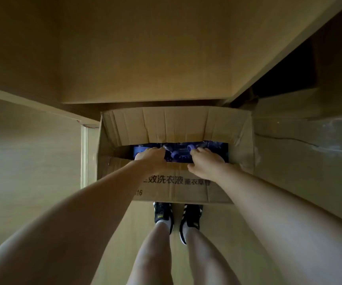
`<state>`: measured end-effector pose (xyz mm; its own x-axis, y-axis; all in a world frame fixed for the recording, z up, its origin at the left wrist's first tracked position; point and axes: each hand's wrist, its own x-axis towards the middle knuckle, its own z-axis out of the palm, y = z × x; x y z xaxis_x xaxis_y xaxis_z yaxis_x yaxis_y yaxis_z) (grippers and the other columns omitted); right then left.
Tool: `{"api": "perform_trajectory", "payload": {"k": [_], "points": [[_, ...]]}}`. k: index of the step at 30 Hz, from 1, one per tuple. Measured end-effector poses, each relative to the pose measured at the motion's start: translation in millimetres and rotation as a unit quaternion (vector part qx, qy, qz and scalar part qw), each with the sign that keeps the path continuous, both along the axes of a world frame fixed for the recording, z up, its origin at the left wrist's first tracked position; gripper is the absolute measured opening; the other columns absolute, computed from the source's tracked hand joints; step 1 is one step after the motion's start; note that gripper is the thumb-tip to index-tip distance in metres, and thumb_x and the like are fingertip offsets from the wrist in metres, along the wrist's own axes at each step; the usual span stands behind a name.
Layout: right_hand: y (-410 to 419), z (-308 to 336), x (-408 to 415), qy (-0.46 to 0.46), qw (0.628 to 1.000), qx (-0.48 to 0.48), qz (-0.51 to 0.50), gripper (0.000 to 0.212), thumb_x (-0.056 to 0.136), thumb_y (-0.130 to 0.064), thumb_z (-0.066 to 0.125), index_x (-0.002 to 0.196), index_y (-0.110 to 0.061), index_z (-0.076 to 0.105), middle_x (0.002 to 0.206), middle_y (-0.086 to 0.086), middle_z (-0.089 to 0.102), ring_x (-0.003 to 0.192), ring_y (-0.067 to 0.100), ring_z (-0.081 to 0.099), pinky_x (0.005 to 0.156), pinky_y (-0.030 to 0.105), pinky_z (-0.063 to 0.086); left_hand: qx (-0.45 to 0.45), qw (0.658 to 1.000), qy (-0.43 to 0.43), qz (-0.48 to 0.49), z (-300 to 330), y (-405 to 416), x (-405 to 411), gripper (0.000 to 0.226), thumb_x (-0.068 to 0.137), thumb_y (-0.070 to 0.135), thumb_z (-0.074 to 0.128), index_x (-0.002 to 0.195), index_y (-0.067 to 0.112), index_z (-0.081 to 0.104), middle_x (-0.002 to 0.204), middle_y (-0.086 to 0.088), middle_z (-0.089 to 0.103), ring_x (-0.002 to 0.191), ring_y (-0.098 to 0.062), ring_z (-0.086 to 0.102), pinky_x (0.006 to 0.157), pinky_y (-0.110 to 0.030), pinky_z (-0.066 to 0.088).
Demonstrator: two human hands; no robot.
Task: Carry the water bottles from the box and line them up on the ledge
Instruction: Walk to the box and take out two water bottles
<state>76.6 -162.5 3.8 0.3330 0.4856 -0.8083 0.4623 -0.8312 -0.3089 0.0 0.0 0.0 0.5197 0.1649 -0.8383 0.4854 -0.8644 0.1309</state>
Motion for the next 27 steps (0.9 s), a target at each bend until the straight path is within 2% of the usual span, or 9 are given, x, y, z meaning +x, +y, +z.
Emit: {"api": "perform_trajectory", "payload": {"k": [3, 8, 11, 15, 18, 20, 23, 25, 27], "points": [[3, -30, -13, 0.03, 0.999, -0.032, -0.017, 0.045, 0.1, -0.04, 0.045, 0.134, -0.01, 0.042, 0.142, 0.011, 0.043, 0.129, 0.029, 0.041, 0.101, 0.046, 0.042, 0.006, 1.0, 0.01, -0.02, -28, 0, -7, 0.036, 0.097, 0.033, 0.042, 0.128, 0.015, 0.047, 0.128, -0.01, 0.052, 0.117, -0.029, 0.05, 0.086, -0.04, 0.039], [-1, -51, -28, 0.055, 0.996, -0.06, -0.027, 0.057, 0.101, -0.046, 0.04, 0.145, -0.01, 0.034, 0.148, 0.01, 0.039, 0.136, 0.03, 0.035, 0.11, 0.045, 0.033, 0.004, 0.997, 0.049, -0.064, -47, -7, -23, 0.039, 0.098, 0.029, 0.039, 0.134, 0.016, 0.043, 0.138, -0.008, 0.047, 0.129, -0.029, 0.043, 0.103, -0.046, 0.035], [-2, -46, -28, 0.006, 0.999, -0.029, -0.023, 0.051, 0.101, -0.046, 0.039, 0.135, -0.008, 0.044, 0.137, 0.011, 0.047, 0.128, 0.029, 0.041, 0.104, 0.043, 0.037, 0.013, 0.996, 0.037, -0.083, -42, -7, -25, 0.043, 0.098, 0.037, 0.04, 0.136, 0.015, 0.041, 0.136, -0.01, 0.045, 0.127, -0.031, 0.042, 0.102, -0.045, 0.035], [2, -23, -18, -0.052, 0.994, 0.031, -0.087, 0.042, 0.103, -0.046, 0.034, 0.108, -0.011, 0.057, 0.11, 0.007, 0.059, 0.115, 0.028, 0.047, 0.085, 0.041, 0.044, 0.044, 0.991, 0.009, -0.125, -21, 0, -10, 0.048, 0.1, 0.047, 0.03, 0.136, 0.02, 0.046, 0.131, -0.009, 0.047, 0.124, -0.031, 0.04, 0.094, -0.042, 0.041], [4, -2, -12, -0.088, 0.993, 0.038, -0.071, 0.046, 0.104, -0.046, 0.029, 0.076, -0.016, 0.05, 0.074, 0.0, 0.053, 0.084, 0.025, 0.058, 0.062, 0.034, 0.039, 0.043, 0.994, -0.02, -0.095, 1, 9, -2, 0.056, 0.1, 0.055, 0.021, 0.113, 0.019, 0.061, 0.102, -0.002, 0.063, 0.098, -0.021, 0.057, 0.07, -0.033, 0.044], [6, 13, -11, -0.077, 0.994, 0.023, -0.075, 0.046, 0.104, -0.045, 0.027, 0.074, -0.017, 0.046, 0.066, -0.001, 0.048, 0.067, 0.025, 0.053, 0.059, 0.033, 0.035, 0.053, 0.993, -0.015, -0.107, 16, 13, 2, 0.055, 0.102, 0.051, 0.019, 0.112, 0.02, 0.062, 0.085, 0.001, 0.062, 0.078, -0.019, 0.058, 0.058, -0.029, 0.037], [9, 34, -13, 0.026, 0.996, -0.027, -0.077, 0.039, 0.103, -0.039, 0.035, 0.075, -0.015, 0.047, 0.071, 0.003, 0.048, 0.072, 0.026, 0.052, 0.067, 0.034, 0.04, 0.002, 0.993, 0.056, -0.101, 40, 14, -3, 0.043, 0.104, 0.038, 0.024, 0.121, 0.015, 0.056, 0.103, -0.008, 0.064, 0.073, -0.022, 0.057, 0.059, -0.028, 0.04], [7, 49, -20, 0.118, 0.989, -0.065, -0.065, 0.027, 0.099, -0.034, 0.046, 0.091, -0.01, 0.058, 0.084, 0.008, 0.057, 0.077, 0.026, 0.057, 0.07, 0.036, 0.046, -0.065, 0.988, 0.135, -0.044, 52, 10, -15, 0.033, 0.103, 0.031, 0.034, 0.107, 0.009, 0.058, 0.093, -0.012, 0.068, 0.057, -0.02, 0.06, 0.05, -0.027, 0.048], [3, 60, -35, 0.146, 0.985, -0.093, 0.0, 0.032, 0.096, -0.033, 0.056, 0.113, -0.008, 0.06, 0.1, 0.009, 0.059, 0.089, 0.026, 0.059, 0.076, 0.034, 0.047, -0.086, 0.977, 0.19, -0.045, 63, 3, -32, 0.023, 0.098, 0.024, 0.046, 0.099, 0.006, 0.061, 0.084, -0.013, 0.071, 0.053, -0.018, 0.064, 0.052, -0.027, 0.055]]}}
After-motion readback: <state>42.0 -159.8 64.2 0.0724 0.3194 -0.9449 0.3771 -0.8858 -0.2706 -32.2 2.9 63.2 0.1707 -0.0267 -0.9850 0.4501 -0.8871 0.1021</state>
